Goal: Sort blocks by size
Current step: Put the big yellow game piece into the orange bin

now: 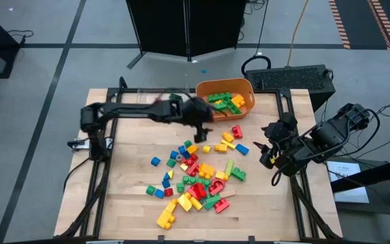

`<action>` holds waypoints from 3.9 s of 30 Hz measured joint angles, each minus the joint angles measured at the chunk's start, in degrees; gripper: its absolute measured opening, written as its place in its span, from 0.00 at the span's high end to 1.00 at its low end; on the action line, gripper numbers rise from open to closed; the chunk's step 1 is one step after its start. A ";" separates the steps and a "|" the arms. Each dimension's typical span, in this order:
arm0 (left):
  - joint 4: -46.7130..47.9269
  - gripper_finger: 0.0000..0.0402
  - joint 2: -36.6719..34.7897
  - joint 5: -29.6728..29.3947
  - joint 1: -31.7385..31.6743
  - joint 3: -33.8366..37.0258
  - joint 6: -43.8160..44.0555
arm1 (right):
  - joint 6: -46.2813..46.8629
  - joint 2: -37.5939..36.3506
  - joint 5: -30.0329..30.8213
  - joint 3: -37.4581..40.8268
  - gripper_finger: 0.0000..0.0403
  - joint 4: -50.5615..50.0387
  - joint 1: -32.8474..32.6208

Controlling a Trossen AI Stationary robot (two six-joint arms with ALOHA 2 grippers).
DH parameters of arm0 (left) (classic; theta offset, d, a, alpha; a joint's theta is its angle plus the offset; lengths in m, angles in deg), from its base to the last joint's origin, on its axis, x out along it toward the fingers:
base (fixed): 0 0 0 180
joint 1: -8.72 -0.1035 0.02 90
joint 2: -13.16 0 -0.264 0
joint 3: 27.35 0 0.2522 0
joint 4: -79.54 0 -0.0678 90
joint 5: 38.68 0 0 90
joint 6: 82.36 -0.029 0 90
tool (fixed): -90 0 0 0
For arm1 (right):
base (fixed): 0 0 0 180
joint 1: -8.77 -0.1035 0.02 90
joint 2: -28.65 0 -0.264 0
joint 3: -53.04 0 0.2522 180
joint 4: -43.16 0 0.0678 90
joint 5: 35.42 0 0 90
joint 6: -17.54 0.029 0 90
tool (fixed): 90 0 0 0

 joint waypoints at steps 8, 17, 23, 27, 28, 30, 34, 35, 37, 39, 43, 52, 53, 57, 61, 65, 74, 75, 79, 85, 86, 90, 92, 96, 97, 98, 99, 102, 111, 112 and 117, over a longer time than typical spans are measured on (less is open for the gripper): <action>-4.37 0.27 10.21 -0.01 4.18 0.02 1.79 | 0.01 0.00 -0.17 0.00 0.34 0.00 0.00; -10.14 0.27 14.52 0.73 7.76 -0.07 2.80 | -0.20 0.00 -0.19 0.00 0.34 0.00 0.00; -12.55 0.27 17.89 1.18 7.94 -0.01 2.99 | -0.15 0.00 -0.26 0.02 0.34 0.02 0.00; -13.16 0.27 18.50 -0.02 7.81 -0.04 2.99 | 0.22 0.00 -1.49 0.02 0.34 0.00 0.00; -13.34 0.27 18.62 -0.04 7.76 -0.04 2.99 | 0.22 0.00 -1.53 0.02 0.34 0.02 0.00; -13.36 0.27 18.71 -0.03 7.66 -0.01 2.95 | 0.29 0.02 -1.68 0.02 0.34 0.02 0.00; -14.71 0.27 18.89 0.75 7.66 -0.02 2.97 | 0.31 0.00 -1.68 0.02 0.34 0.00 0.00; -14.65 0.27 19.15 1.10 7.66 -0.02 2.96 | 0.31 0.00 -1.68 0.02 0.34 0.02 0.00; -15.31 0.27 19.93 1.24 7.66 -0.02 2.95 | 0.29 0.02 -1.65 0.02 0.34 0.01 0.00; -15.28 0.27 20.55 1.97 7.66 0.04 2.90 | 0.15 0.02 -1.64 0.02 0.34 0.00 0.00; -16.59 0.29 21.51 3.08 7.65 0.02 2.75 | -0.09 0.00 -1.52 0.02 0.34 0.01 0.00; -17.98 0.46 21.73 3.26 7.44 0.02 2.91 | 0.02 0.01 -1.44 0.02 0.34 0.01 0.00; -18.10 0.50 21.73 3.23 7.40 0.02 2.91 | 0.02 0.02 -1.44 0.02 0.34 0.00 0.00; -18.74 0.63 21.73 3.23 7.39 0.02 2.97 | -0.10 0.01 -1.42 0.02 0.34 0.00 0.02; -18.92 0.70 21.73 3.21 7.39 0.02 4.08 | -0.16 0.01 -1.42 0.02 0.34 0.01 0.01; -18.47 0.70 21.21 3.24 7.39 0.02 8.37 | -0.20 0.02 -1.42 0.02 0.34 0.00 0.00; -18.15 0.69 11.24 -1.97 6.67 -0.04 9.77 | -0.50 0.01 -1.32 0.02 0.34 0.02 0.00; -18.05 0.69 9.99 -4.88 6.20 -0.04 8.81 | -0.67 0.02 -1.26 0.02 0.34 0.00 0.00; -20.83 0.69 7.75 -13.44 2.28 -0.13 4.98 | -1.01 0.02 -0.60 0.02 0.34 -0.02 0.01; -20.98 0.69 7.83 -12.83 -6.14 -0.09 7.83 | -0.87 0.00 0.44 0.02 0.34 0.00 0.02; -20.63 0.69 7.96 -11.55 -7.46 -0.09 9.00 | -0.87 0.02 0.42 0.02 0.34 0.01 0.02; -19.42 0.65 8.20 -6.47 -11.33 -0.04 10.05 | -0.83 0.02 0.42 0.02 0.34 0.00 0.02; -19.19 0.60 8.09 -3.68 -12.53 -0.04 10.03 | -0.79 0.02 0.42 0.02 0.34 0.00 0.02; -16.56 0.47 8.13 -0.78 -13.73 -0.04 10.43 | -0.74 0.00 0.42 0.02 0.34 0.00 0.02; -16.20 0.43 8.12 -0.79 -13.74 -0.04 10.42 | -0.74 0.01 0.42 0.02 0.34 0.00 0.01; -15.96 0.40 8.11 -0.77 -13.71 -0.04 10.17 | -0.74 0.02 0.42 0.02 0.34 0.00 0.00; -15.45 0.38 8.11 -0.68 -13.64 -0.04 9.73 | -0.72 0.02 0.42 0.02 0.34 0.00 0.02; -13.81 0.32 8.11 -0.54 -13.03 -0.07 7.61 | -0.72 0.02 0.42 0.02 0.34 0.01 0.00; 6.83 0.29 7.97 1.03 -7.84 -11.40 2.72 | -0.74 0.00 0.39 0.02 0.34 0.01 0.02; 8.71 0.29 7.76 1.05 -6.80 -12.86 0.94 | -0.74 0.00 0.39 0.02 0.34 0.00 0.02; 21.37 0.29 7.43 1.39 -1.95 -18.06 -1.92 | -0.01 0.00 0.37 0.02 0.34 0.00 0.02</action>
